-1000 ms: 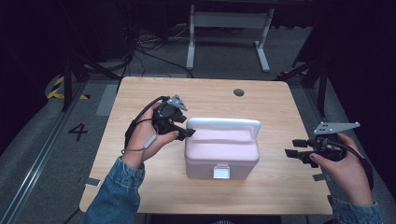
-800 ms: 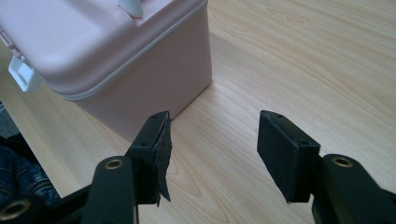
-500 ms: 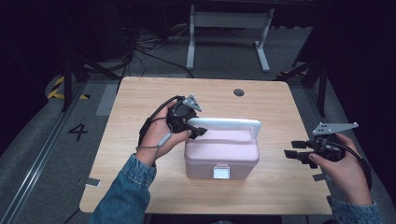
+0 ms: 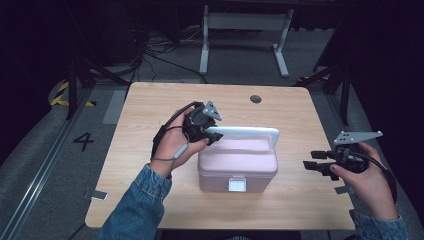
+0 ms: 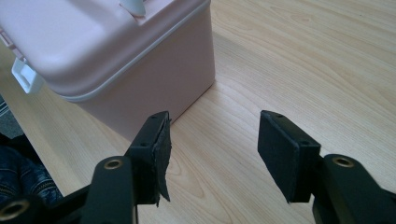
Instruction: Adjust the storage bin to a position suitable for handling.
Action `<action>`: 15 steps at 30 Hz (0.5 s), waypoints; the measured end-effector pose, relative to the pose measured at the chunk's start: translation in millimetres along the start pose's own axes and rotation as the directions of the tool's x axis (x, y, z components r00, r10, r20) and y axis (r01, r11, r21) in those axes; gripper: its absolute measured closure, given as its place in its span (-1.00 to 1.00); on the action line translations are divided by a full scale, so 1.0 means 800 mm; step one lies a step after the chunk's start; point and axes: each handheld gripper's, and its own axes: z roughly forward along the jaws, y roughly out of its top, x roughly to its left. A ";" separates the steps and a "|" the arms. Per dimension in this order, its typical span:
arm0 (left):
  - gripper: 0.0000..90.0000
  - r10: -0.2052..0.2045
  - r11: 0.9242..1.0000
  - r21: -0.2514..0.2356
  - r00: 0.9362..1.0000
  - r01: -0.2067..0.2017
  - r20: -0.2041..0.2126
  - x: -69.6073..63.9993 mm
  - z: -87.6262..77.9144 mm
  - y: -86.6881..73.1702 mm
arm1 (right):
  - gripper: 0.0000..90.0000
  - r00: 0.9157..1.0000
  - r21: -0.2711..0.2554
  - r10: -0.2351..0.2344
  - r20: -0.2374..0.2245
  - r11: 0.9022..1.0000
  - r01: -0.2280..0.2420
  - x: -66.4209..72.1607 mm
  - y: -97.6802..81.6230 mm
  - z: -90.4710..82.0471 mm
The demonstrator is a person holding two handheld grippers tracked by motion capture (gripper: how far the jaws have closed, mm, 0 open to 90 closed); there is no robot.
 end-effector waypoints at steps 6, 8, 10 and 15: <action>0.54 -0.018 0.999 -0.026 1.000 0.017 -0.005 0.006 -0.012 0.003 | -0.02 1.000 -0.005 0.011 -0.006 1.000 -0.011 0.001 0.001 0.001; 0.54 -0.019 0.999 -0.028 1.000 0.019 -0.008 0.006 -0.013 0.005 | -0.02 0.999 -0.005 0.034 -0.012 0.999 -0.034 0.002 0.001 0.001; 0.54 -0.018 0.999 -0.036 1.000 0.018 -0.009 0.008 -0.015 0.007 | -0.02 0.999 -0.010 0.037 -0.009 0.999 -0.037 0.003 0.000 0.001; 0.54 -0.028 0.999 -0.039 1.000 0.028 0.010 0.013 -0.016 0.010 | 0.01 0.999 -0.010 0.044 -0.015 0.999 -0.044 0.004 0.001 0.002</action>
